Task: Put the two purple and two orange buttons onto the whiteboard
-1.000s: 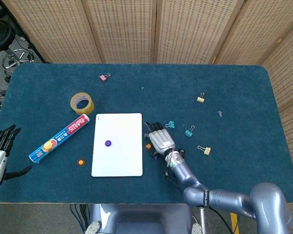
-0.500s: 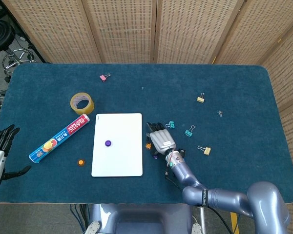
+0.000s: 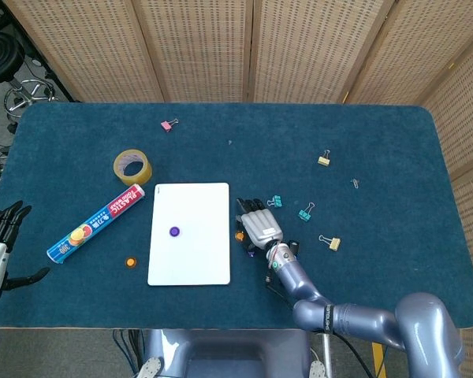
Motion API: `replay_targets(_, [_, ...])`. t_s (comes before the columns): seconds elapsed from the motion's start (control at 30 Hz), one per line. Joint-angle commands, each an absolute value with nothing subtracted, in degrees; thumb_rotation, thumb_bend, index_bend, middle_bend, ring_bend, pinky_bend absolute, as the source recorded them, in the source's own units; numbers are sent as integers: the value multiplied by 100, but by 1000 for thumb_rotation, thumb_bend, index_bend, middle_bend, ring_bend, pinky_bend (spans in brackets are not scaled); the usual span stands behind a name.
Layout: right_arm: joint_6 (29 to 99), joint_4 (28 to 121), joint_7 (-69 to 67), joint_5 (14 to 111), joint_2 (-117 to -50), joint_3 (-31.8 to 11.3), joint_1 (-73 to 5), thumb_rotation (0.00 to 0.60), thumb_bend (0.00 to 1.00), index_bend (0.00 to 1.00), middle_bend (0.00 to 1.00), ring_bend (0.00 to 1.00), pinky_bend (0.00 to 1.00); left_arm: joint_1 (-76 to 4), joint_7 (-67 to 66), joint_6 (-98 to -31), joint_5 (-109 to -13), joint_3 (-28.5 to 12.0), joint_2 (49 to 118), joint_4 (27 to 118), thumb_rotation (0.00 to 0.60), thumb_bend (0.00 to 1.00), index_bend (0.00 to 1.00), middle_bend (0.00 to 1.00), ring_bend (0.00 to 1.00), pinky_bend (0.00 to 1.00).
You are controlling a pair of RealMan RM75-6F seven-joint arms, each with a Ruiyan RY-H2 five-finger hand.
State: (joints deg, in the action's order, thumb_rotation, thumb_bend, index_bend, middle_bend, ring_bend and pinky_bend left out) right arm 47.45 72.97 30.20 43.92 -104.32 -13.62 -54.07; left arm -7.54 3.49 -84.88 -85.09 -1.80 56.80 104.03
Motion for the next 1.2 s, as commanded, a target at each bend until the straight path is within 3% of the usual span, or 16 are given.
replay_targets(0.03, [4749,7291,2996,4404,-10438,-1357,-5413,600,316,402,0,0,0,-750,349,-8483,-8511,-186,5679,10403,600,32,0,0,0,0])
replay_targets(1.2, [4704,7034,2812,4452,-10618,-1309,-5483,600,360,492,0,0,0,-715,404,-8416,-8536,-241,5653,10413,600,32,0,0,0,0])
